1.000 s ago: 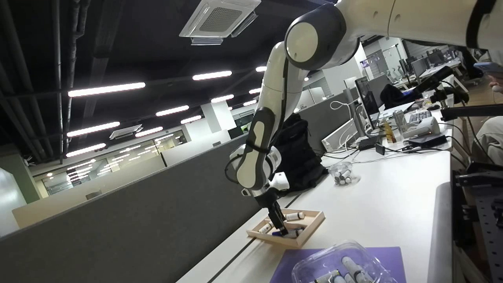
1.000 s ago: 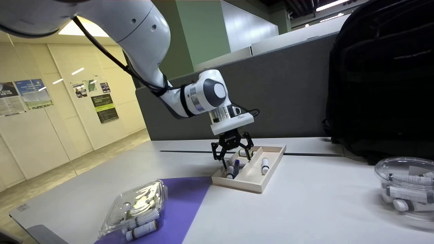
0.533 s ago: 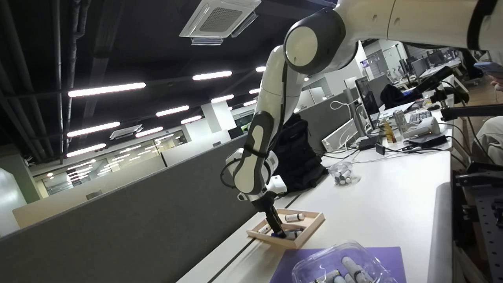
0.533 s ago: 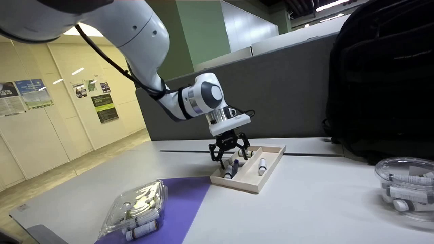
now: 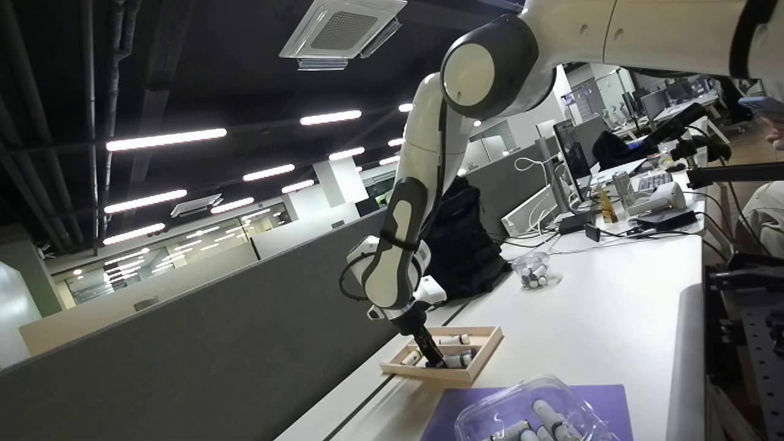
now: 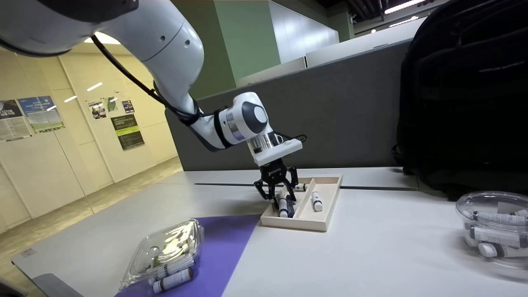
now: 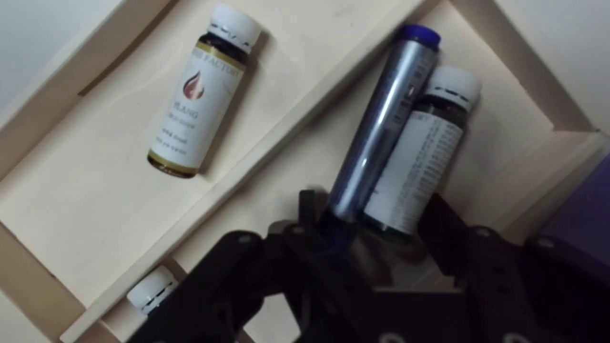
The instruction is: Remove the marker from the tray and put it on the table
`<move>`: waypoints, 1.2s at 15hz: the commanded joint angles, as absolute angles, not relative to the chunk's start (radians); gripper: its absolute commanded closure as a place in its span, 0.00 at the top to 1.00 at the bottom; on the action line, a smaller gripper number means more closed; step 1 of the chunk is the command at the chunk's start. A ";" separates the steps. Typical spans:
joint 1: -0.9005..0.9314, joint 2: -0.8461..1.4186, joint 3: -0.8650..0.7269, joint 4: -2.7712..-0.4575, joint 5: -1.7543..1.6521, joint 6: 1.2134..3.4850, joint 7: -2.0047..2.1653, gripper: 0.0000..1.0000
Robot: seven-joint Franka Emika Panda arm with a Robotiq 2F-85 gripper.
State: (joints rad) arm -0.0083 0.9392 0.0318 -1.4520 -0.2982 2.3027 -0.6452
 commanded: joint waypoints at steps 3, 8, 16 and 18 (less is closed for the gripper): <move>0.007 0.985 0.021 -1.379 -0.332 2.229 -0.659 0.13; 0.009 0.954 0.023 -1.409 -0.339 2.233 -0.666 0.06; 0.021 0.848 0.045 -1.525 -0.357 2.304 -0.690 0.06; 0.023 0.806 0.061 -1.564 -0.349 2.290 -0.715 0.06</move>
State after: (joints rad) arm 0.0220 0.8973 0.0436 -1.4677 -0.3395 2.2896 -0.6929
